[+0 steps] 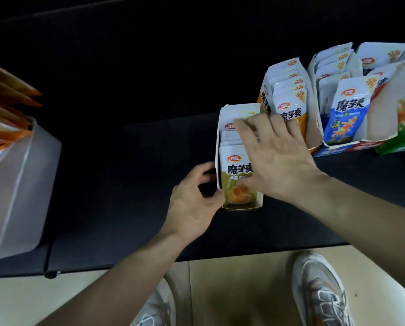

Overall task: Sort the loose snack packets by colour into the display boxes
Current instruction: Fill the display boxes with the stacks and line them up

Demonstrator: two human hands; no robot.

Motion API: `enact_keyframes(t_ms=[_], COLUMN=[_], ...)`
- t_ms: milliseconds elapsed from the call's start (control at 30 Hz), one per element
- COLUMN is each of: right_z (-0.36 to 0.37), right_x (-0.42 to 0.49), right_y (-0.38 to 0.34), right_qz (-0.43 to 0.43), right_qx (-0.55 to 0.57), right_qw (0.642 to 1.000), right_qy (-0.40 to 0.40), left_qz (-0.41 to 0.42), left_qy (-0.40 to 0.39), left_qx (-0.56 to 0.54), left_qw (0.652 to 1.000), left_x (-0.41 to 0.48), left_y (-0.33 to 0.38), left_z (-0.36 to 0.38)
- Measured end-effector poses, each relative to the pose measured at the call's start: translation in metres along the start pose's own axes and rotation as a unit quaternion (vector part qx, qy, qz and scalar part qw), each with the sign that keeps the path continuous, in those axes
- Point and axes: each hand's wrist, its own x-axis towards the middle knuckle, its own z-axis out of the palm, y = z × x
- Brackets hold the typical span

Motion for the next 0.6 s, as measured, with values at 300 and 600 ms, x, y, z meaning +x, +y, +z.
enact_keyframes(t_ms=[300,600], right_z=[0.0002,-0.0008], right_x=[0.0070,0.0051], right_y=[-0.0047,-0.0060], right_qz=[0.012,0.013], right_qx=[-0.001,-0.017], right_qw=[1.000,0.999], right_qy=[0.003,-0.029], left_qz=[0.003,-0.001], left_qy=[-0.015,-0.027], left_qx=[0.003,0.001], left_qw=[1.000,1.000], left_x=[0.0045,0.0038], left_y=[0.0018,0.0046], left_z=[-0.0035,-0.0049])
